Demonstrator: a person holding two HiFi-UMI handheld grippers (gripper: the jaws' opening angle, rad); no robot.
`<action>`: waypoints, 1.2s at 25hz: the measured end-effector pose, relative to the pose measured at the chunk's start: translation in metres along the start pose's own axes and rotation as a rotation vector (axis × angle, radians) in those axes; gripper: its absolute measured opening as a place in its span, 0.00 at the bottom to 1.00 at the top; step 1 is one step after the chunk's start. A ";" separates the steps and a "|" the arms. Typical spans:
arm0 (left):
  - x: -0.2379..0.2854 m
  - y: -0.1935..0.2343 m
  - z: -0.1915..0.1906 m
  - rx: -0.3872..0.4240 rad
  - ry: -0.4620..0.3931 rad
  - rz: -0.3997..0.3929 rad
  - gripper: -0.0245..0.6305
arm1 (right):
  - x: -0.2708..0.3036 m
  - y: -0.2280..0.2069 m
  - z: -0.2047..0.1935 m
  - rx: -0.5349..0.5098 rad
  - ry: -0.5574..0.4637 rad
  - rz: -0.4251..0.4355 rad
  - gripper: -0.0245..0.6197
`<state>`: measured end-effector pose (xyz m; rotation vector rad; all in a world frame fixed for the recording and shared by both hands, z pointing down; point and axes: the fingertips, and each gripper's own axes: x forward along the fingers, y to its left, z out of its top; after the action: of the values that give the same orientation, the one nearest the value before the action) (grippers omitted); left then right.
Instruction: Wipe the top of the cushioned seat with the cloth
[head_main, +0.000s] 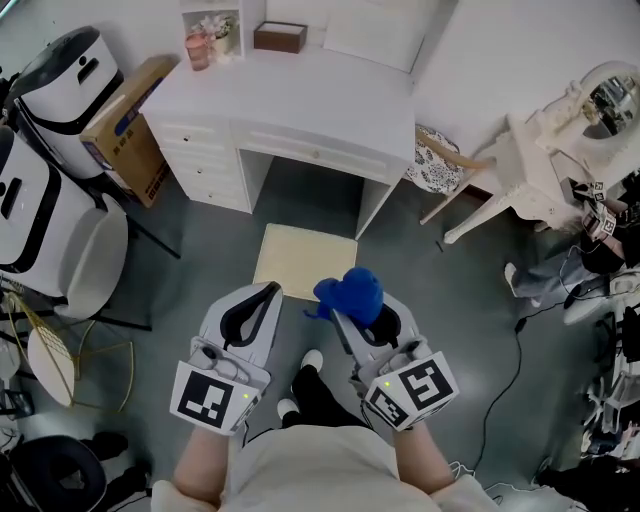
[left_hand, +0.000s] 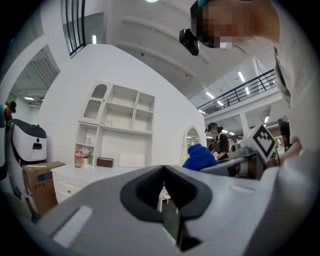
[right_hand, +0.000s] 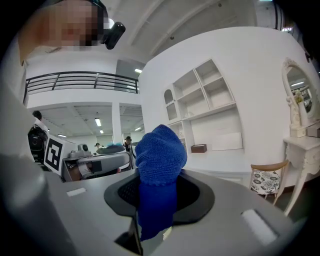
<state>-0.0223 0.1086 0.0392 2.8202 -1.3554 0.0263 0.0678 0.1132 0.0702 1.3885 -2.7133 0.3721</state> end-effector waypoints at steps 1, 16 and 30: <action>0.006 0.004 0.000 -0.003 0.000 0.003 0.04 | 0.005 -0.004 0.001 0.000 0.002 0.003 0.25; 0.062 0.029 -0.008 -0.024 0.069 0.068 0.04 | 0.054 -0.059 0.013 0.016 0.007 0.075 0.25; 0.083 0.062 -0.002 -0.004 0.059 0.028 0.04 | 0.089 -0.066 0.024 0.021 -0.007 0.046 0.25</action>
<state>-0.0184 0.0053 0.0436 2.7740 -1.3804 0.1059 0.0695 -0.0004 0.0741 1.3375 -2.7593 0.4010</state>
